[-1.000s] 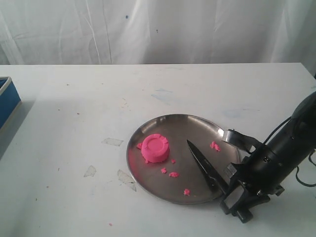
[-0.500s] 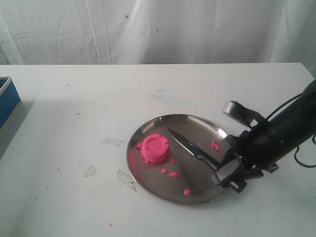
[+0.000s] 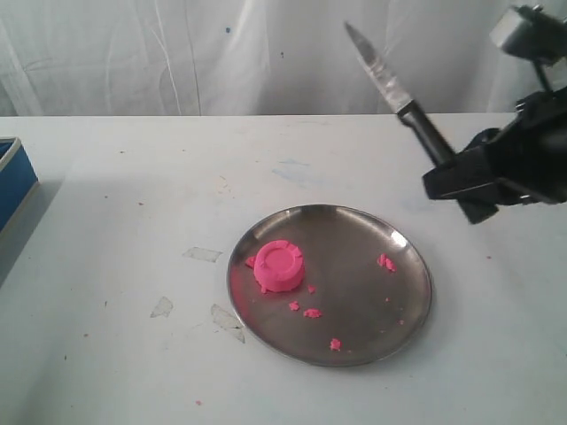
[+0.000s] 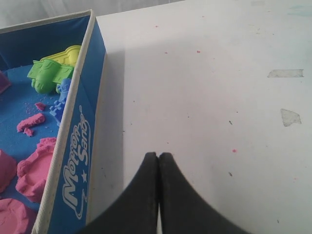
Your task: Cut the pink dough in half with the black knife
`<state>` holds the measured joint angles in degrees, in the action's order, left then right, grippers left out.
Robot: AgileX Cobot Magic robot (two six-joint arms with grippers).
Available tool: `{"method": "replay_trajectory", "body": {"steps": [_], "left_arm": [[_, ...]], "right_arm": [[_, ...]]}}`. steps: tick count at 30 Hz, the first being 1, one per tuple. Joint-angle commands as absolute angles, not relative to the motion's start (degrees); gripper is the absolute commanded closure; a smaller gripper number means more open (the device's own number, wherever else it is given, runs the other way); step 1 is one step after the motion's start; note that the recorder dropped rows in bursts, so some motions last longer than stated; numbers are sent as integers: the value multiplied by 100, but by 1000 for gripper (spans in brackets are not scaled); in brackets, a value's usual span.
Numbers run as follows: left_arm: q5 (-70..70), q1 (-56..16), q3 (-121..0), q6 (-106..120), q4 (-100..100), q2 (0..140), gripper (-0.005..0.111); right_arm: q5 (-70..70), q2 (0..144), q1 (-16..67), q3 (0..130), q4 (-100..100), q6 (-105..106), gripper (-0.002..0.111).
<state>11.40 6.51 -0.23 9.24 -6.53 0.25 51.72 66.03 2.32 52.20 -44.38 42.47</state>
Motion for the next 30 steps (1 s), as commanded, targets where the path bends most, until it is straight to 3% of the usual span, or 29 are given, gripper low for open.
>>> {"method": "replay_trajectory", "body": {"steps": [1,6,11,15,19,23,26,30], "left_arm": [[1134,665,0,902,-720,0,107],[1134,665,0,902,-720,0,107],[794,665,0,872,-756,0,107],[-1178,665,0,-814,-2328,0,107],[-4762,665,0,-1675,-2586,0,107],[-6364,665,-50,-1751,-2656,0,107],[-6174,665,-826,-2119,-2209,0,107],[-3974,665,-2017,-1203,-1054,100,107]], "right_arm": [[3672,5128,225,4792,-2731,2636,108],[3184,4400,225,4302,-2586,2353,108],[3097,4634,225,3999,-3158,2419,108],[3082,4814,225,3995,-3315,2421,108],[3002,4864,225,3995,-3315,2421,108],[2853,4912,225,3901,-3315,2421,108],[2687,4961,225,3787,-3418,2421,108],[2556,4987,225,3787,-3504,2421,108]]}}
